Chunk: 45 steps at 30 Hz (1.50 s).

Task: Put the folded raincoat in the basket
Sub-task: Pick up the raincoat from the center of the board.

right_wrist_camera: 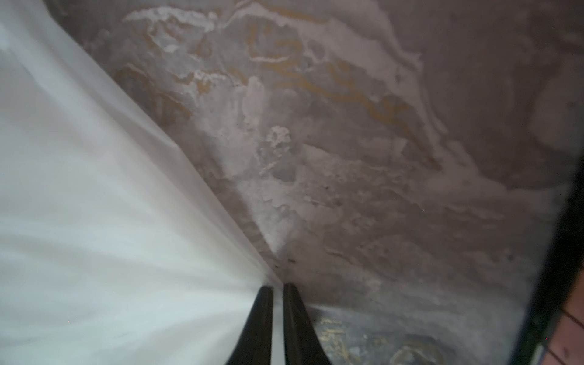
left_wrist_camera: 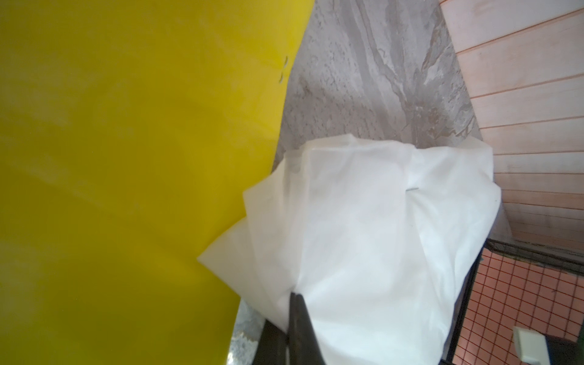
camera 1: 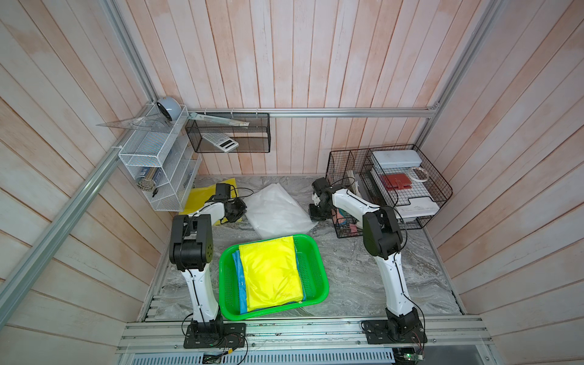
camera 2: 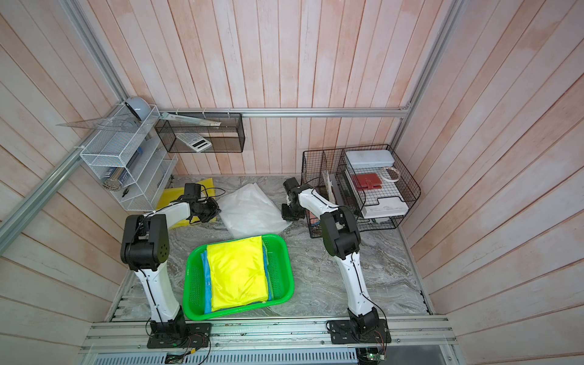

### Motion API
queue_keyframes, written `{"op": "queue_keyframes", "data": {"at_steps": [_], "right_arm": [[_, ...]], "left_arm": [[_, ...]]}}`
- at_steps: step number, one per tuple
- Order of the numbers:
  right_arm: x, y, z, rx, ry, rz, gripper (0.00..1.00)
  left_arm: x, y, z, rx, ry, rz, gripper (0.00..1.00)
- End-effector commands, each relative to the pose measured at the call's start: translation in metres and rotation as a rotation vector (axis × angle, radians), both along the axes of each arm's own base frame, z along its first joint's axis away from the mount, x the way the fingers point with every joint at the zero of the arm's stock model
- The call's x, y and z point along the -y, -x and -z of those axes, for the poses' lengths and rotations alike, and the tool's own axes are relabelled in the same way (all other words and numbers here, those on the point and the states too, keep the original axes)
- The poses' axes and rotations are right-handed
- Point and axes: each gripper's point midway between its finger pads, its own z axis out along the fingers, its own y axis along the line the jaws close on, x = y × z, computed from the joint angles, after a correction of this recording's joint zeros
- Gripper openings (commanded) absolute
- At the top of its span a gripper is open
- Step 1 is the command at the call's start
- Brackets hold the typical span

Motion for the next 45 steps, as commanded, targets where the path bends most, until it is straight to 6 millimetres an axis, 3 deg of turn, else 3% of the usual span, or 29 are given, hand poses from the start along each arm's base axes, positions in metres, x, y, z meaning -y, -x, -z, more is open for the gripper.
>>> {"op": "queue_keyframes", "data": {"at_steps": [1,7,11,14,20,25,34,41,45], "right_arm": [[0.052,0.02,0.015,-0.071,0.208,0.026,0.15],[0.037,0.023,0.002,-0.063,0.122,0.001,0.2],[0.017,0.021,-0.031,-0.012,-0.028,0.018,0.43],[0.007,0.023,-0.049,0.009,-0.115,0.045,0.52],[0.001,0.021,-0.072,0.06,-0.204,0.101,0.56],[-0.014,0.021,-0.065,0.034,-0.301,0.125,0.59],[-0.024,0.028,-0.015,-0.1,-0.329,0.158,0.59],[-0.035,0.026,-0.003,-0.159,-0.395,0.19,0.49],[-0.039,0.019,-0.007,-0.148,-0.42,0.185,0.31]], "left_arm": [[-0.017,0.002,-0.003,0.007,-0.043,-0.024,0.0],[-0.016,0.001,-0.005,0.011,-0.03,-0.027,0.0],[-0.015,0.002,-0.004,0.009,-0.026,-0.026,0.0],[-0.015,0.002,-0.002,0.005,-0.026,-0.028,0.0],[-0.015,0.004,-0.001,0.002,-0.025,-0.025,0.0],[-0.014,0.003,-0.003,0.007,-0.024,-0.016,0.0],[-0.013,0.003,0.001,0.002,-0.017,-0.015,0.0],[-0.012,0.002,-0.001,0.007,-0.014,-0.013,0.0],[-0.012,0.003,0.0,0.005,-0.013,-0.012,0.0]]}}
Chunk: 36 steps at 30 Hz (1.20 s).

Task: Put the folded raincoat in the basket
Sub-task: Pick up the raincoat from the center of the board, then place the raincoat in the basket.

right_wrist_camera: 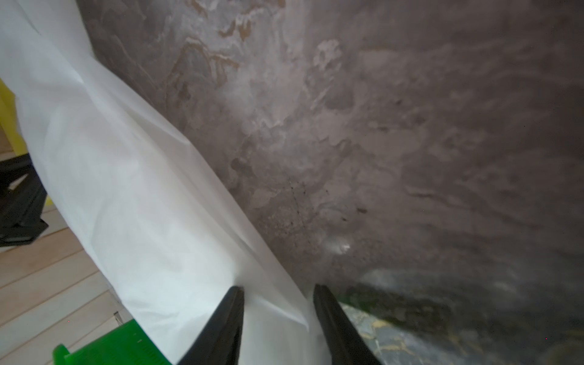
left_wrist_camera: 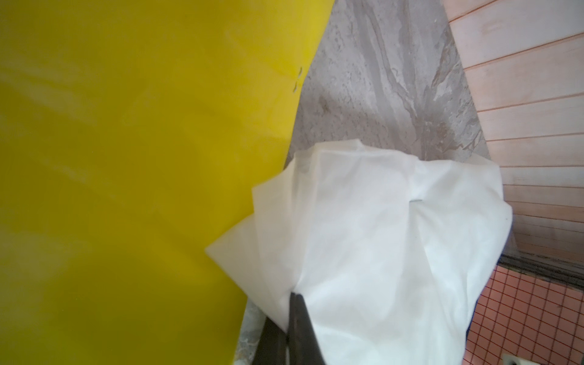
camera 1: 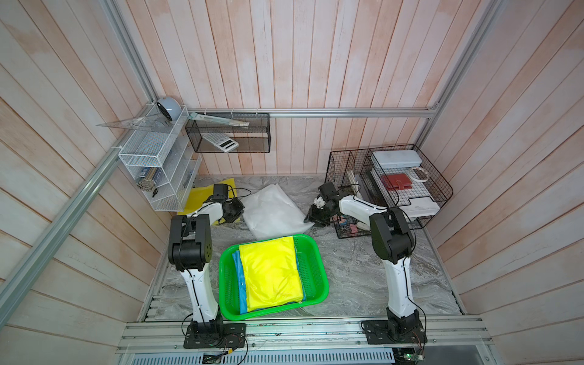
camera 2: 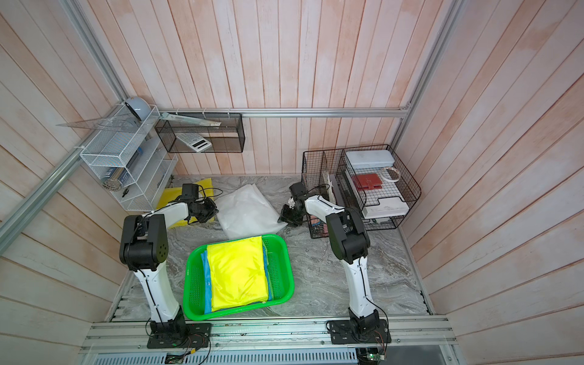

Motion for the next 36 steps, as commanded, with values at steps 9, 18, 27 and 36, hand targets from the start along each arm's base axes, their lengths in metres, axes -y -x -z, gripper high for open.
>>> {"op": "queue_keyframes", "data": {"at_steps": [9,18,27,36], "right_arm": [[-0.004,-0.026,-0.024,0.064,-0.098,0.011,0.0],[-0.002,-0.044,-0.092,0.264,-0.111,-0.008,0.0],[0.009,-0.063,-0.142,0.35,-0.172,0.027,0.0],[0.01,-0.048,-0.181,0.371,-0.22,-0.014,0.0]], "left_arm": [[0.0,-0.001,-0.02,0.044,0.018,-0.01,0.0],[0.004,-0.017,-0.08,0.188,0.072,-0.025,0.0],[0.006,-0.015,-0.129,0.266,0.09,-0.04,0.0],[0.007,0.01,-0.168,0.286,0.095,-0.038,0.0]]}}
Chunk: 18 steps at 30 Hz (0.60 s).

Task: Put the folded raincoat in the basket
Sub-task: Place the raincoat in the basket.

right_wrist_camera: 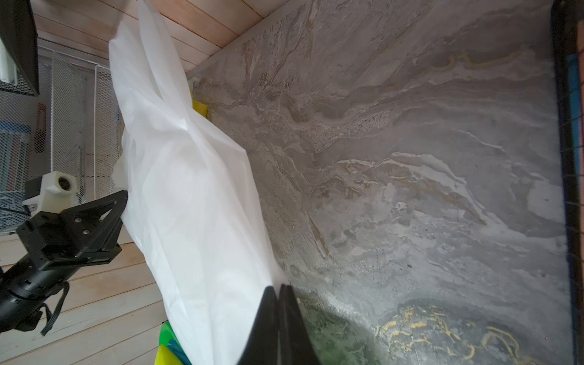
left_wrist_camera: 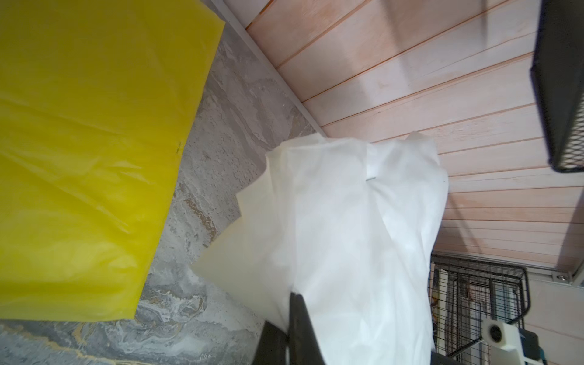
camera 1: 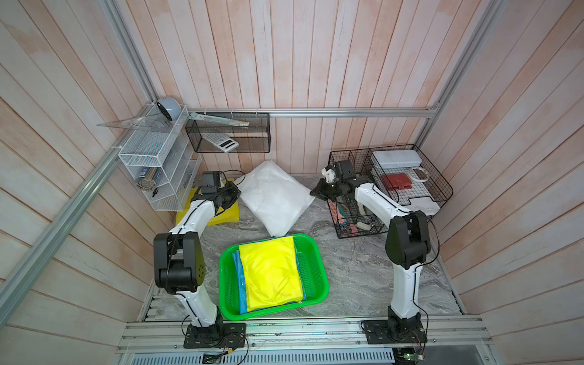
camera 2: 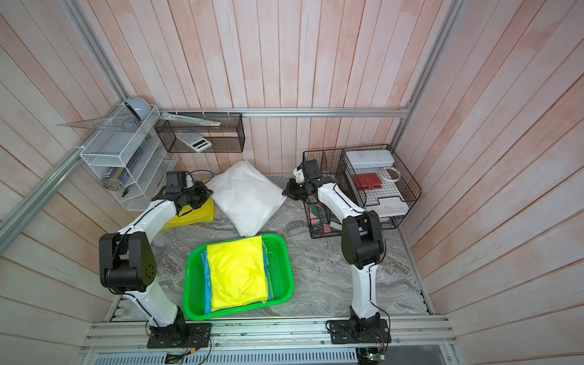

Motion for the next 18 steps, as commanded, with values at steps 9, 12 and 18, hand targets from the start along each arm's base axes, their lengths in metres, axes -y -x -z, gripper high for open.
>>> {"op": "queue_keyframes", "data": {"at_steps": [9,12,18], "right_arm": [[0.006,0.036,-0.075,0.028,-0.081,-0.052,0.0],[0.007,0.044,-0.081,0.018,-0.086,-0.06,0.0],[0.012,0.062,-0.099,0.025,-0.088,-0.092,0.0]], "left_arm": [[0.003,0.052,-0.068,0.027,0.045,-0.018,0.0],[0.007,0.069,-0.072,-0.004,0.052,-0.016,0.0],[0.008,0.109,-0.093,0.0,0.037,-0.017,0.0]]}}
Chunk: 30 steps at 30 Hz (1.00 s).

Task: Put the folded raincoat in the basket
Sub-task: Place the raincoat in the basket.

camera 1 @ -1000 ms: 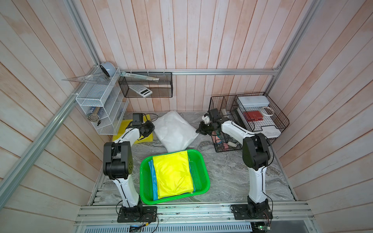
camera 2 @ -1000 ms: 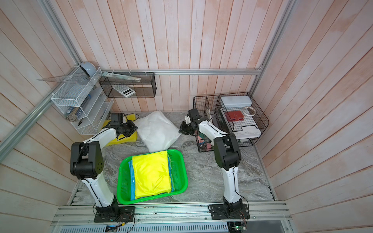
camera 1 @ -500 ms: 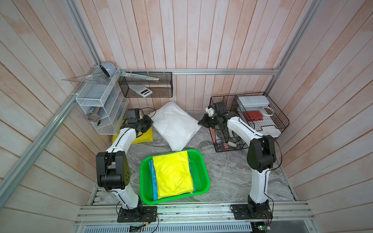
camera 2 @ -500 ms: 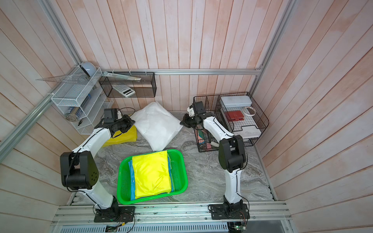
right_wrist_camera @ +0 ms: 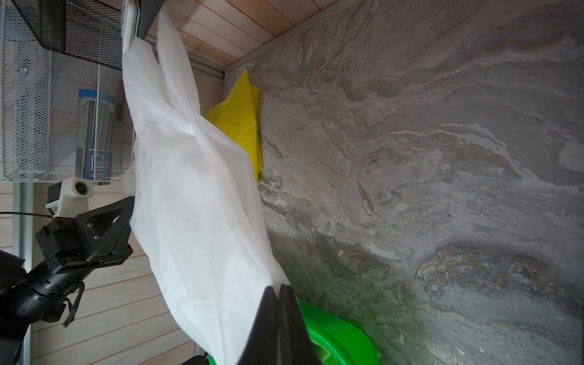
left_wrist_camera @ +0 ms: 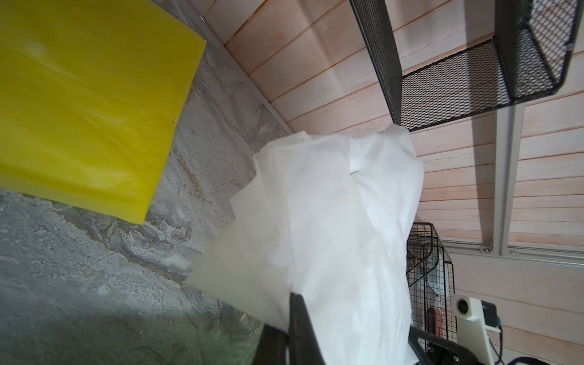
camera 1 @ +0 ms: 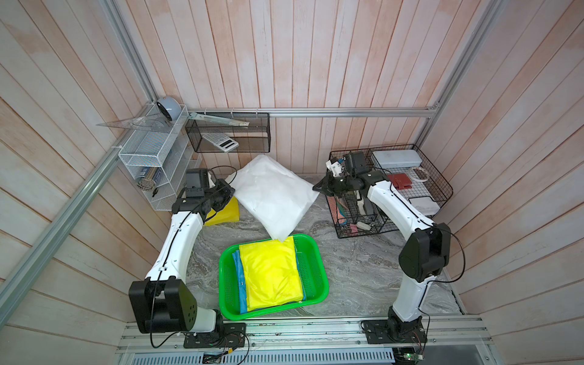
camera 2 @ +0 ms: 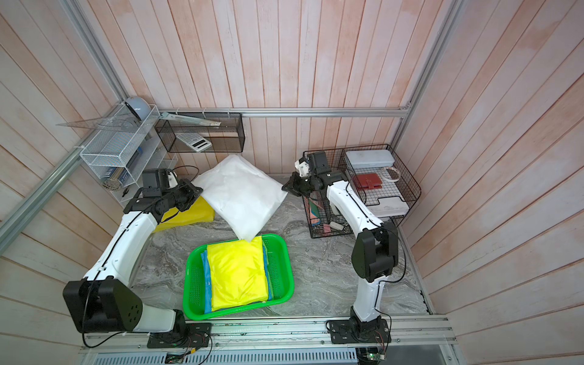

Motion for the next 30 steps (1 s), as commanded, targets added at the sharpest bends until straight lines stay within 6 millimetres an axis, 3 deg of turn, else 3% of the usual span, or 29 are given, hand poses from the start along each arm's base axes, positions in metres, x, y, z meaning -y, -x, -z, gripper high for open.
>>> {"op": "queue_keyframes", "data": {"at_steps": [1,7,12,17,30], "right_arm": [[0.008,0.019,-0.024,0.01,0.0,-0.041,0.0],[0.013,0.042,-0.03,-0.024,0.027,-0.098,0.0],[0.01,0.052,-0.023,-0.039,0.036,-0.134,0.0],[-0.001,0.061,-0.01,-0.056,0.07,-0.2,0.0],[-0.034,0.07,0.033,-0.072,0.132,-0.306,0.0]], "left_arm": [[0.005,0.035,-0.007,-0.031,0.002,0.013,0.0],[0.014,0.107,-0.019,-0.028,-0.007,-0.008,0.0],[0.036,0.167,0.004,-0.033,0.09,-0.033,0.0],[0.041,0.219,0.041,-0.07,0.125,-0.048,0.0],[0.047,0.266,0.096,-0.223,0.068,0.077,0.0]]}}
